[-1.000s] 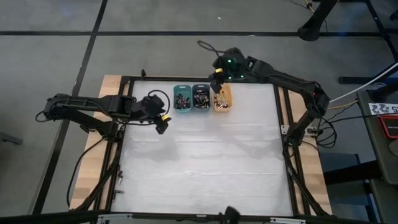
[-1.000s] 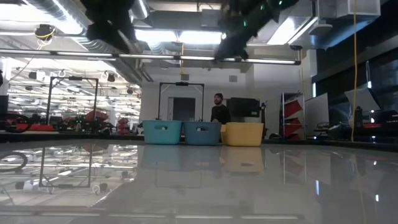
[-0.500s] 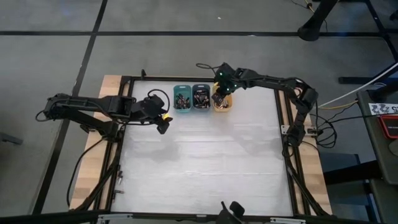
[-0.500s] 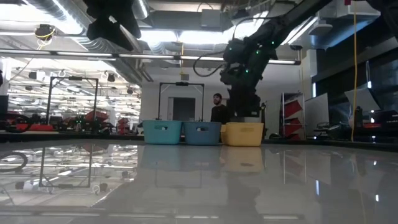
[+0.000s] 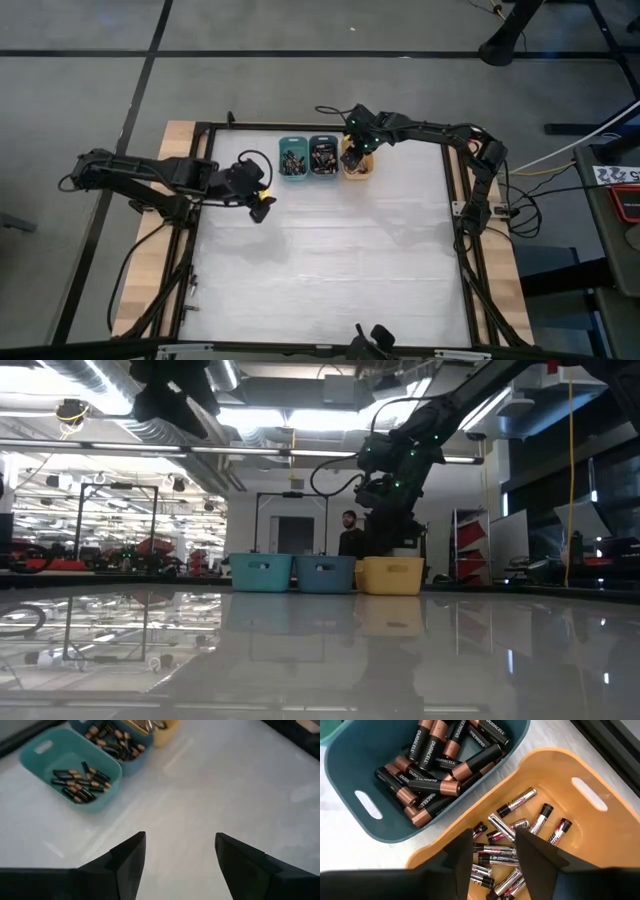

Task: Sort batteries
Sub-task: Put the silver battery into the yellow bin

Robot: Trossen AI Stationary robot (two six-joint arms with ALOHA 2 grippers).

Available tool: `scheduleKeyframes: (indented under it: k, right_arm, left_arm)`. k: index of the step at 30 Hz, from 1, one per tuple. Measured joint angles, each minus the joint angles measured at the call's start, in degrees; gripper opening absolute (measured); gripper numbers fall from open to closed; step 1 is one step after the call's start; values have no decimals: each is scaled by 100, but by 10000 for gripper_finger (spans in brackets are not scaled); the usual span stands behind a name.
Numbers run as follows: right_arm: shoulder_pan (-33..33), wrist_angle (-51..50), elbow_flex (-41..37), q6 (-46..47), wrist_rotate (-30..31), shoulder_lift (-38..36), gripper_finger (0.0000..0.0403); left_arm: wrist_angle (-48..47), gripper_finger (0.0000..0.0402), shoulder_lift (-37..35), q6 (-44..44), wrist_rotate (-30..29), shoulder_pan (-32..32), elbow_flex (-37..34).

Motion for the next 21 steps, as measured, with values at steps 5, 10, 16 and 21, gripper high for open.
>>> scheduleKeyframes:
  k: [5,10,16,21]
  right_arm:
    - [0,-23,0,-7,-2,-111,156]
    - [4,41,0,-9,-164,-537,154]
    - [225,70,2,-9,-259,-1324,154]
    - [555,263,7,-18,-115,-1831,154]
  left_arm:
    - [-545,227,0,-226,559,-206,0]
    - [-1695,227,190,-980,1127,-777,-1]
    - [-2395,227,836,-1773,1914,-1822,-4]
    - [-2285,227,1587,-2017,2285,-2606,-4]
